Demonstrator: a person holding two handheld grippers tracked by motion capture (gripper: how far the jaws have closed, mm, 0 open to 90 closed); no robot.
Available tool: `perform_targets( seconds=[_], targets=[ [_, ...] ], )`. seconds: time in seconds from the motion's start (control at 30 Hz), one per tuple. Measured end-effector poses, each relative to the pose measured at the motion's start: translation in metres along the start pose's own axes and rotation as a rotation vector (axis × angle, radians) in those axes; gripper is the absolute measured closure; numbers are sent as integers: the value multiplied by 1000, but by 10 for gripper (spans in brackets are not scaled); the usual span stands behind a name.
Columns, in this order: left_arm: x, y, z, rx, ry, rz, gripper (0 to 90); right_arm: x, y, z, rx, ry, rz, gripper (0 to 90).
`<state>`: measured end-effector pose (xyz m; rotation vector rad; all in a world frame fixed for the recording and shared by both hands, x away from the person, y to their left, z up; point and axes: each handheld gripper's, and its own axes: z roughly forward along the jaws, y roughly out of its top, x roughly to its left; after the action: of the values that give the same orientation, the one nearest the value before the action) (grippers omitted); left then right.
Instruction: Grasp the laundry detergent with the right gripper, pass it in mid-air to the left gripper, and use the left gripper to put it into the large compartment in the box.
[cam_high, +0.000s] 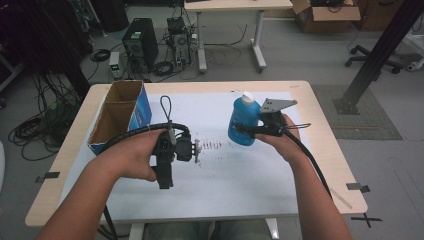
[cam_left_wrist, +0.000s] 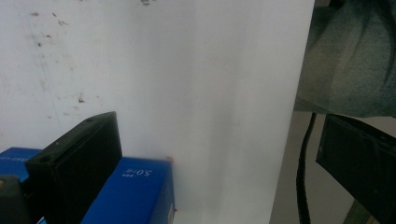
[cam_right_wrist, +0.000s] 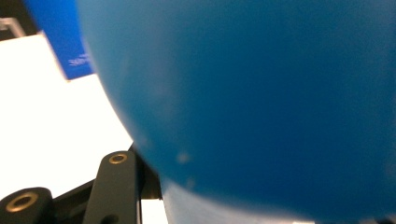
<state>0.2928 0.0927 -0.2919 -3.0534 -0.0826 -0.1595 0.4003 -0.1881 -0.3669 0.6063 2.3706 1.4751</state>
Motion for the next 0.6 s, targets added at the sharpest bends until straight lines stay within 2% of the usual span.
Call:
perform_targets(
  seconds=[0.07, 0.1, 0.17, 0.2, 0.23, 0.27, 0.3, 0.4, 0.43, 0.5, 0.6],
  targets=[
    [0, 0, -1, -3, 1, -4, 4, 2, 3, -4, -3, 15, -5, 465],
    [2, 0, -4, -6, 5, -3, 4, 5, 8, -12, -11, 46, -20, 464],
    [3, -1, -5, -13, 5, -5, 4, 8, 12, -19, -16, 79, -27, 464],
    [3, -1, -5, -13, 5, -5, 4, 8, 12, -19, -16, 79, -27, 464],
    [5, 0, -7, -14, 5, -5, 4, 11, 16, -24, -16, 116, -43, 463],
    [5, 0, -7, -14, 5, -5, 4, 11, 16, -24, -16, 116, -43, 463],
    [6, 0, -8, -15, 1, -2, 4, 16, 18, -27, -10, 143, -72, 462],
    [6, 1, -9, -20, -1, -4, 4, 21, 20, -29, 3, 166, -95, 461],
    [7, 1, -11, -24, -2, -4, 4, 26, 21, -29, 15, 184, -123, 460],
    [8, 1, -11, -26, -5, -4, 4, 29, 20, -29, 20, 204, -147, 460],
    [10, 1, -13, -28, -4, -4, 4, 33, 19, -29, 24, 229, -162, 460]
  ],
)
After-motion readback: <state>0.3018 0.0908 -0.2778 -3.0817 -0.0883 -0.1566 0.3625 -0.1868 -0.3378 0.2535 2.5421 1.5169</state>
